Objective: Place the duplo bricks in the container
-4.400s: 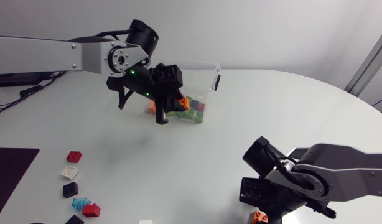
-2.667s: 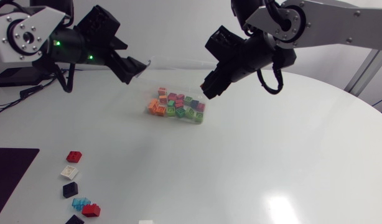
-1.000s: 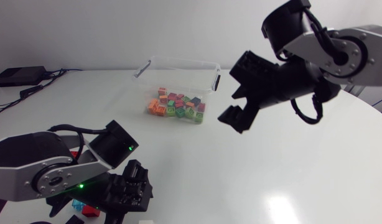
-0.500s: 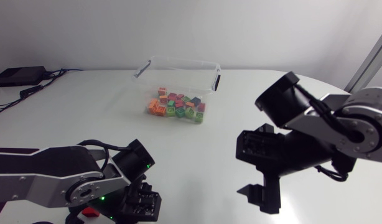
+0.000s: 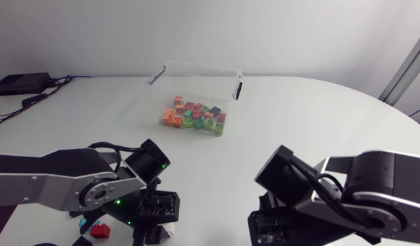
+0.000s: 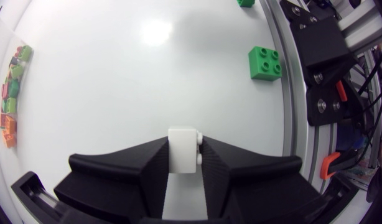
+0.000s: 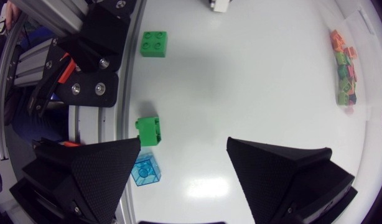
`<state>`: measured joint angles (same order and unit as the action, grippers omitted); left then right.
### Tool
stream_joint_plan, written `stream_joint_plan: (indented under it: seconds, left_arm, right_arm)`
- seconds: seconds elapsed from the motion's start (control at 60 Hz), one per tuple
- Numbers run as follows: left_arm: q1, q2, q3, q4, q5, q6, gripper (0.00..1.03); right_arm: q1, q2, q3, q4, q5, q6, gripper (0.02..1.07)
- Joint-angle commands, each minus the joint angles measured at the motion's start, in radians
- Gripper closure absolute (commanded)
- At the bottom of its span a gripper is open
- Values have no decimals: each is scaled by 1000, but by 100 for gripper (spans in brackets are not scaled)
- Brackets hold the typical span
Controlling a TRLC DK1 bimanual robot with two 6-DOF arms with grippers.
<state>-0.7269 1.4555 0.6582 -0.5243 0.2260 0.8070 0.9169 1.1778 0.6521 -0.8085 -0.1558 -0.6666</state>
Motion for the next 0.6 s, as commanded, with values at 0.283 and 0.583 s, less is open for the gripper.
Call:
stream_joint_plan:
  seconds: [0.283,0.583]
  left_arm:
    - [106,-75,141,1,-4,-49,96]
    - [149,-126,256,1,-4,-98,96]
  right_arm:
    - [85,71,-72,46,-33,64,13]
    - [132,186,-100,147,-22,90,20]
